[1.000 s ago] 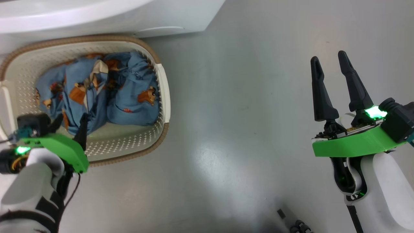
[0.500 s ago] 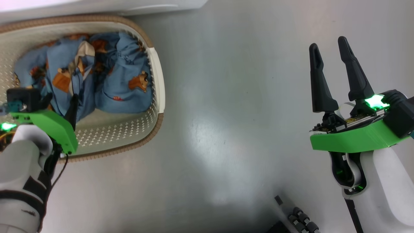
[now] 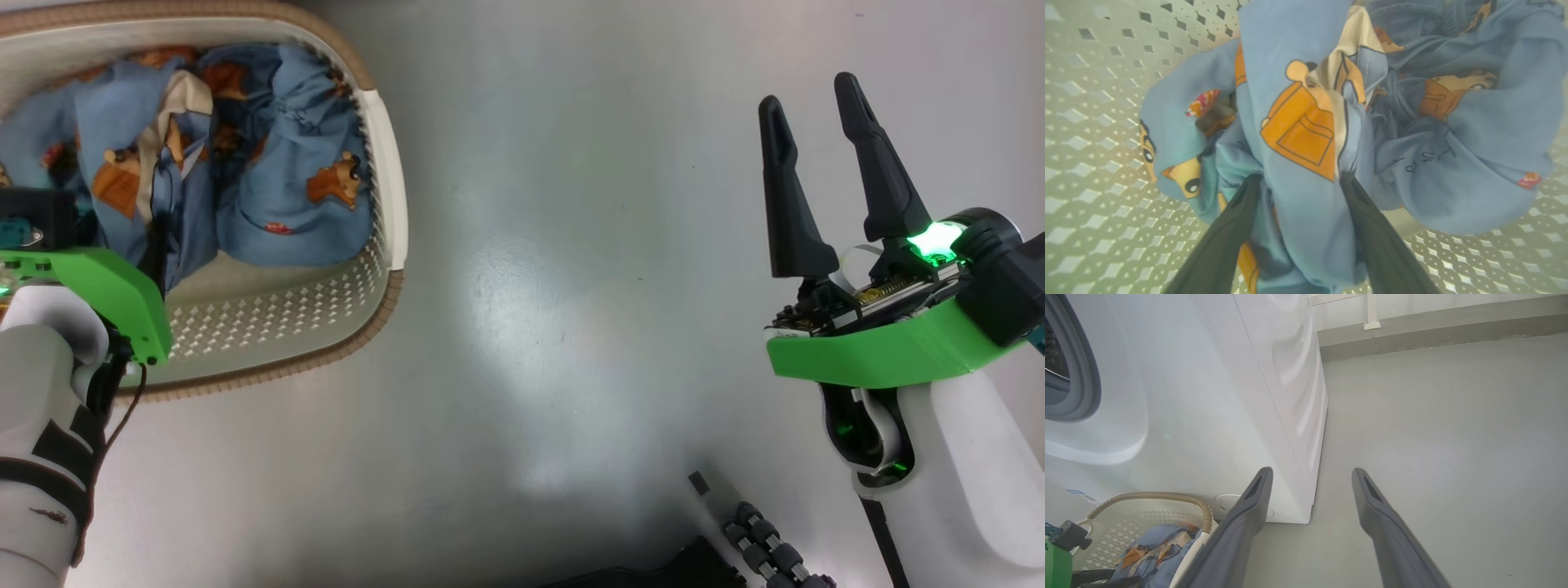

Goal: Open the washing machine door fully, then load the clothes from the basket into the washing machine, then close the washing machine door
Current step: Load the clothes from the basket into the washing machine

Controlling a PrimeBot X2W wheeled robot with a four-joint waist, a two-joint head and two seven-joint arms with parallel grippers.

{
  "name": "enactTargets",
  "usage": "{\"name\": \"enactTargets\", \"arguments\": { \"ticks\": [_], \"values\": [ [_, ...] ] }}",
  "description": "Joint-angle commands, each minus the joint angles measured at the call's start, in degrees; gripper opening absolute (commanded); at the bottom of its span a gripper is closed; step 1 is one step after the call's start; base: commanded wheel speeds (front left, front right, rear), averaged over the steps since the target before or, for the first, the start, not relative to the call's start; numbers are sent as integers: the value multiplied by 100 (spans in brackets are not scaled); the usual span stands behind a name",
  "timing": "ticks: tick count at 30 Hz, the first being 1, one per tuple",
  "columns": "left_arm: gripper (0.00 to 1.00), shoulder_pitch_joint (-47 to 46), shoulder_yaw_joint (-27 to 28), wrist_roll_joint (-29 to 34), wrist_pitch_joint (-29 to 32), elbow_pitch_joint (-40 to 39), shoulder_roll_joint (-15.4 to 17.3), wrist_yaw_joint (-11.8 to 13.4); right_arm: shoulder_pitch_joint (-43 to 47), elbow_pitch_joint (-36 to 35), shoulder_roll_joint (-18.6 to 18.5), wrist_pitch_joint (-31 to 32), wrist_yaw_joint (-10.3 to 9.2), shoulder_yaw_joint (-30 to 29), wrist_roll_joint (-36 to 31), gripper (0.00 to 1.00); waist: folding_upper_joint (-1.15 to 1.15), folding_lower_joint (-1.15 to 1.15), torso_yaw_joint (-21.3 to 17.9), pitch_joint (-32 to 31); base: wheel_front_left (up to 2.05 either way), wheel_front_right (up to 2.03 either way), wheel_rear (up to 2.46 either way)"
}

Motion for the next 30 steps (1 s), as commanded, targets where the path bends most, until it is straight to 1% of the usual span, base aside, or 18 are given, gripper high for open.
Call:
{"name": "enactTargets", "arguments": {
  "ticks": [1,2,3,4,5,14,22,29,30],
  "values": [
    [100,2,74,23,46,-4,270,34,81,-164,34,-45,33,155,-78,100,0,0,-44,40,0,0,0],
    [70,-1,73,14,67,-3,278,31,79,-172,37,-45,33,169,-79,100,0,0,-56,46,0,0,0],
    [38,1,61,16,78,-2,274,38,81,-175,40,-45,33,177,-80,100,0,0,-67,43,0,0,0],
    [16,6,51,16,80,-2,261,47,87,-177,40,-45,33,182,-82,100,0,0,-73,35,0,0,0],
    [0,10,45,11,81,-1,250,48,95,-181,37,-45,33,180,-84,100,0,0,-74,28,0,0,0],
    [0,127,90,-137,-143,0,98,17,96,-154,30,-45,33,120,-87,100,0,0,39,-225,0,0,0],
    [0,550,360,-504,-633,1,-141,-53,115,-9,31,-45,33,91,-33,100,0,0,263,-935,0,0,0],
    [0,1014,484,-573,-749,-184,-244,-102,348,150,-4,-45,33,13,60,100,0,0,418,-1656,0,0,0],
    [0,1014,484,-573,-749,-184,-244,-102,348,150,-4,-45,33,13,60,100,0,0,418,-1656,0,0,0]
  ]
}}
